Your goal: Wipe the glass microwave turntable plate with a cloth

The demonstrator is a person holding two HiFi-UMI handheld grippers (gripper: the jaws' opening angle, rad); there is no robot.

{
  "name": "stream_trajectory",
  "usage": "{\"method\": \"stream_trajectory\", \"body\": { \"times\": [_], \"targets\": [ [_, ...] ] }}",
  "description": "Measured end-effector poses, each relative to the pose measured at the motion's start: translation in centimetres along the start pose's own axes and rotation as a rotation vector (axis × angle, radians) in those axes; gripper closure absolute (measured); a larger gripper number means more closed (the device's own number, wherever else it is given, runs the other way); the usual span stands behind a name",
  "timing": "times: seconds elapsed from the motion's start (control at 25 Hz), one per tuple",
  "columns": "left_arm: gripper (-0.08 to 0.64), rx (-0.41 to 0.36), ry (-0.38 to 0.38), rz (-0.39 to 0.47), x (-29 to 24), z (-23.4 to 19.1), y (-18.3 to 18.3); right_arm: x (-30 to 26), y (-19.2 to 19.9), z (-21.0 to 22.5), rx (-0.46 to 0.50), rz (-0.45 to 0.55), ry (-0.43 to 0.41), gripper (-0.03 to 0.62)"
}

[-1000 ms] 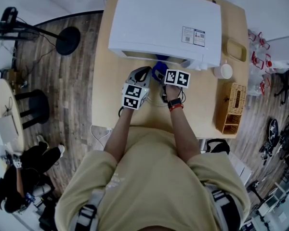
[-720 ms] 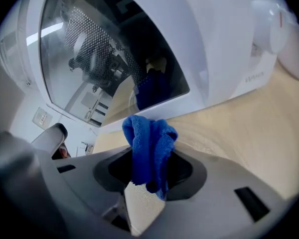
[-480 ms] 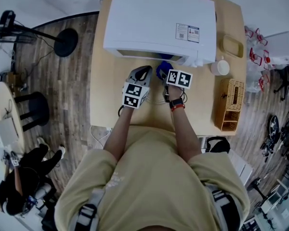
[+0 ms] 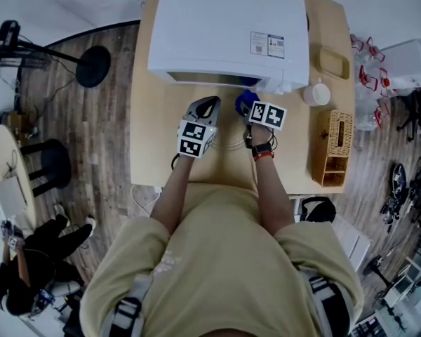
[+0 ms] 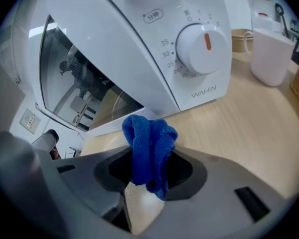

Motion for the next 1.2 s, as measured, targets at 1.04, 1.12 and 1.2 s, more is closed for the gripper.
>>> {"method": "stream_trajectory", "body": {
  "times": [1.04, 1.12, 1.2],
  "targets": [
    [0.548, 0.058, -0.123, 0.034, 4.8, -5.8, 1.3, -3.2, 3.2, -9.6, 0.096, -0.084, -0.160, 0.423],
    [0.548, 0.063, -0.135, 0.037, 5.1, -6.4, 1.4, -3.8, 3.6, -10.6, 0.110, -0.099, -0.170, 0.423],
    [0.548, 0.067, -0.146, 0.038, 5.4, -7.0, 1.6, -4.5, 4.0, -11.4, 0.123, -0.117, -0.181, 0.423]
  ]
}}
Point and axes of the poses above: the fingertips, and each gripper's own axes: x backward along the fingers, z to its right, y out of its underside, the point moved 6 cm from there along x, backward along the fingers, and after that the axes turned 5 degrees about -x, right-handed, at the moved point
